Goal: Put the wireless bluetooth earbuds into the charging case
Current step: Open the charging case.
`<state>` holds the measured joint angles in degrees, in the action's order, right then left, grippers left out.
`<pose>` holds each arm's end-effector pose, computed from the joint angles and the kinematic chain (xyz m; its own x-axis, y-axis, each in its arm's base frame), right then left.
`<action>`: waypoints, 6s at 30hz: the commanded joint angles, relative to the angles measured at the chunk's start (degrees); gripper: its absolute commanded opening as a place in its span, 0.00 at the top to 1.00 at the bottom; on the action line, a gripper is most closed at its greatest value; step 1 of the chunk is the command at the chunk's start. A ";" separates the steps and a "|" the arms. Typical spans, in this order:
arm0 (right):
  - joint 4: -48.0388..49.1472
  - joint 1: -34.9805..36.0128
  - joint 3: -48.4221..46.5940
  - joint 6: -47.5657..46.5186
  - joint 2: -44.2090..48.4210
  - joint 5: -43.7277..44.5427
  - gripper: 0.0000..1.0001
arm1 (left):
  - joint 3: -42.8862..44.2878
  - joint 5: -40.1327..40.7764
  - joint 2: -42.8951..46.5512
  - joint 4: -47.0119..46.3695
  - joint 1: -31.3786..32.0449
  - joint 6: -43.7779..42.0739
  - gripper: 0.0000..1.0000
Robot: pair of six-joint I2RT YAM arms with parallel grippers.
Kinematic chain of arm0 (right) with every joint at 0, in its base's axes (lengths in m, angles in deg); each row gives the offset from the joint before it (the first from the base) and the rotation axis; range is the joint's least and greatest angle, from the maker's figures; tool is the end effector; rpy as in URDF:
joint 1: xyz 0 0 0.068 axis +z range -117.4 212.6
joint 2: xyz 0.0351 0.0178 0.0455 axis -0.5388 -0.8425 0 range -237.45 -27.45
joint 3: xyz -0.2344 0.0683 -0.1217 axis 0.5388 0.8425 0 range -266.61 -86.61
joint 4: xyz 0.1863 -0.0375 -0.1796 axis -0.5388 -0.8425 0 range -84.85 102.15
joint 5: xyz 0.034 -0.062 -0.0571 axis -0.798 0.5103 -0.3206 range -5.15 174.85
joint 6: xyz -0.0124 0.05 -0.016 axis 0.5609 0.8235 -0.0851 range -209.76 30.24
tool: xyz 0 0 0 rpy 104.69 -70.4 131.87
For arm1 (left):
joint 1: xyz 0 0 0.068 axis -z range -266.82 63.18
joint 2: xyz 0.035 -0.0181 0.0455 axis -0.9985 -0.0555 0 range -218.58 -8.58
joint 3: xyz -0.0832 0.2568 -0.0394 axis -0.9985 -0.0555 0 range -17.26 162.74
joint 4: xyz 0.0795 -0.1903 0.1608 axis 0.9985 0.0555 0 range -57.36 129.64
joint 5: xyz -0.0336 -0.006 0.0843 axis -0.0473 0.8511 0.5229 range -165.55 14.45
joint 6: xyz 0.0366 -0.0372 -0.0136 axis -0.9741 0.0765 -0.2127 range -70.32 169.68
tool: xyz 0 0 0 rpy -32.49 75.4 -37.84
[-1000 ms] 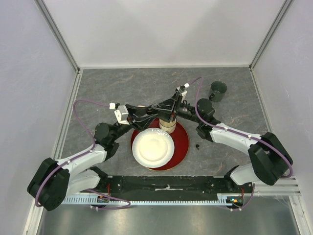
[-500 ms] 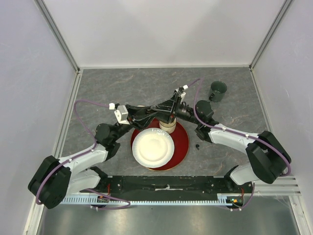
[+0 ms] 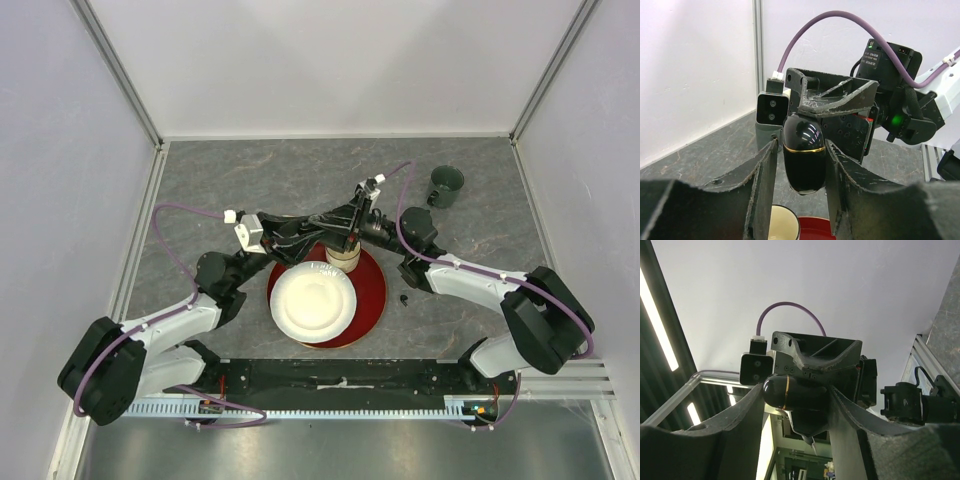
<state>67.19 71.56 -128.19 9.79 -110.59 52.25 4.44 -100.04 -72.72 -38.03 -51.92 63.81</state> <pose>0.2311 0.2116 0.2821 -0.9542 0.2968 0.0374 -0.0234 -0.1987 0.9798 0.1720 -0.1379 0.2803 0.1759 -0.3935 -0.9023 0.8901 0.4551 -0.0250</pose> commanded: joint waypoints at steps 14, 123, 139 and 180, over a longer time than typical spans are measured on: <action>1.91 0.24 0.01 -0.58 1.39 1.49 0.80 | 0.81 1.90 1.03 -1.48 0.26 0.37 0.70; -25.87 4.11 -5.18 -31.43 12.91 2.54 0.32 | -4.64 -5.30 5.52 -12.12 0.26 -6.22 0.98; -26.92 4.02 -5.26 -32.31 12.47 2.80 0.72 | -3.24 -6.89 3.76 -12.12 0.26 -3.76 0.90; -49.75 3.14 -8.95 -51.90 23.19 22.99 0.18 | -4.90 -6.54 3.23 -11.06 0.26 -3.14 0.98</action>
<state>22.76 75.49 -134.34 -36.62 -91.13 67.55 0.04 -107.39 -70.66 -42.23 -51.92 60.97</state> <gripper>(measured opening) 0.819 0.350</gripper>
